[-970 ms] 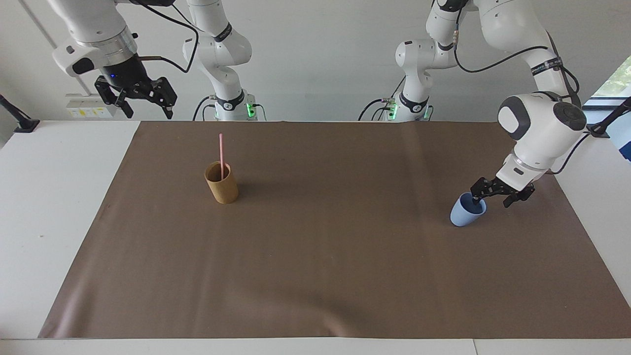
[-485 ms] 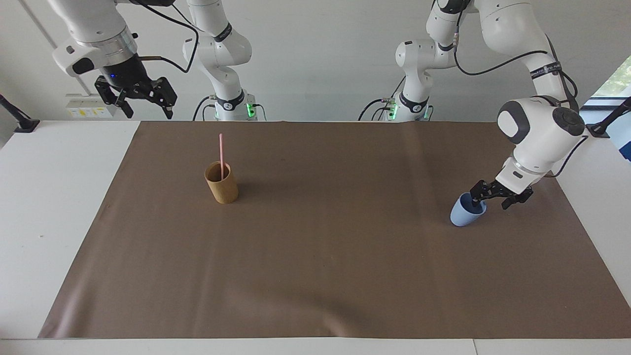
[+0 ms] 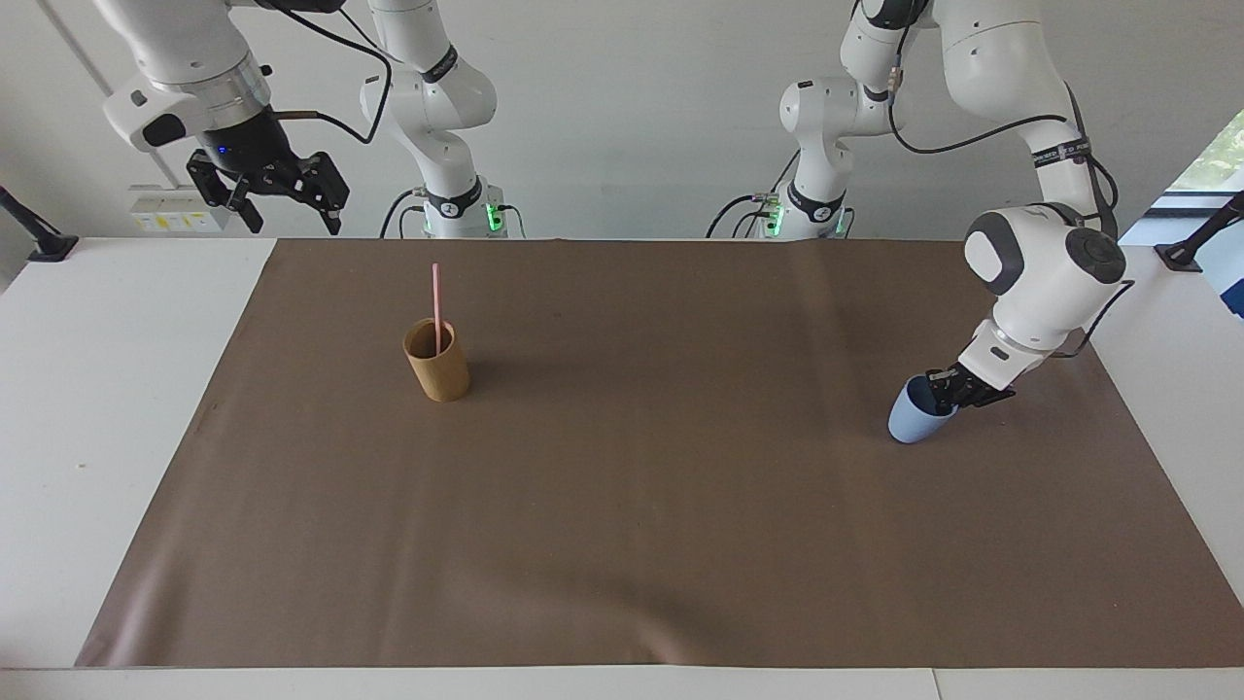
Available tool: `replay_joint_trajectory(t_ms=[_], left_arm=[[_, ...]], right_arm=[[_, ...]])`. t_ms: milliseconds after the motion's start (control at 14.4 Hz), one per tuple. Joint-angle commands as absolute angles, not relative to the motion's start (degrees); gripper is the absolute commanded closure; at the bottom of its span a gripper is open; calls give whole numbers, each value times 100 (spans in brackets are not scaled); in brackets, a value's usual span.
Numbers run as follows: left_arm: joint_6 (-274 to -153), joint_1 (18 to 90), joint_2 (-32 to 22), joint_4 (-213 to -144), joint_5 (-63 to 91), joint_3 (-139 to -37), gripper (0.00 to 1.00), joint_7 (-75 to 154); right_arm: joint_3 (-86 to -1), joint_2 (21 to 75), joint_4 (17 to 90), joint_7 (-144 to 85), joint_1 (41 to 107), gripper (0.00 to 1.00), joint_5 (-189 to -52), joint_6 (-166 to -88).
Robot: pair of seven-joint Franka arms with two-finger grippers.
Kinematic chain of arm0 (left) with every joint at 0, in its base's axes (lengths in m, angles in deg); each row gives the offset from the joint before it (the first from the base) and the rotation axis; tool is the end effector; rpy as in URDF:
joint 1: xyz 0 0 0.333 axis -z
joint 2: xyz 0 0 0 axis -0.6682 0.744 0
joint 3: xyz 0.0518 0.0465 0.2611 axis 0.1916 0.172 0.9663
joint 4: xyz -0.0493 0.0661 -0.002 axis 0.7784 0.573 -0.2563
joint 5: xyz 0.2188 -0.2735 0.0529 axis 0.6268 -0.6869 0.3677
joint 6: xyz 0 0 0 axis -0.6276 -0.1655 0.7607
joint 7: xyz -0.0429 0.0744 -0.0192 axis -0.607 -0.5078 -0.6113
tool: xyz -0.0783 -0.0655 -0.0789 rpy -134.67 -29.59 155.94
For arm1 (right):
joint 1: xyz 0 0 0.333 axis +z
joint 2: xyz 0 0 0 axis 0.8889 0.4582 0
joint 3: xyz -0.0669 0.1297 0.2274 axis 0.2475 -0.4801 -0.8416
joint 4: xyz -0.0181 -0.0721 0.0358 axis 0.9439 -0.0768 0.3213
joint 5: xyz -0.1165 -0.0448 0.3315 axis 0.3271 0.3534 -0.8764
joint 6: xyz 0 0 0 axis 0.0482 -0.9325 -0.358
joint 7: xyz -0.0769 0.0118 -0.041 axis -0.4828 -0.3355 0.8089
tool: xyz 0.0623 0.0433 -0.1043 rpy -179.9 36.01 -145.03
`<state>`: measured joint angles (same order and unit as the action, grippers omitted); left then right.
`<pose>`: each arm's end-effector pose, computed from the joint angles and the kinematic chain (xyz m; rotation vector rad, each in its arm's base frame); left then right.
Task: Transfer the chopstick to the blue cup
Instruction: 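Reach the left gripper to the fallen blue cup and grasp it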
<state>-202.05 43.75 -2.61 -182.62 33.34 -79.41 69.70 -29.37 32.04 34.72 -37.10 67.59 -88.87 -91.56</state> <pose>0.5556 0.0270 0.3177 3.0780 -0.2298 0.0443 0.4958 -0.0227 0.5927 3.1254 -0.0507 -0.0510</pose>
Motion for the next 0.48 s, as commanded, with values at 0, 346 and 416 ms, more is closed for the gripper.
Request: replay_joint_trajectory(t_ms=[0, 346, 416], left_arm=[[-20250, 4412, -331, -18324, 3256, -7917, 100, 7079], [-19732, 4543, -709, -18131, 3308, -7944, 100, 7009], [-19679, 4622, -840, -18131, 3326, -7943, 100, 6957]], right_arm=[[-2974, 3058, 3641, -3660, 6713, 0, -8857, -9161], [-2974, 3067, 3615, -3599, 6686, 0, -8866, -9170], [-2974, 3058, 3615, -3581, 6721, 0, -8866, -9144]])
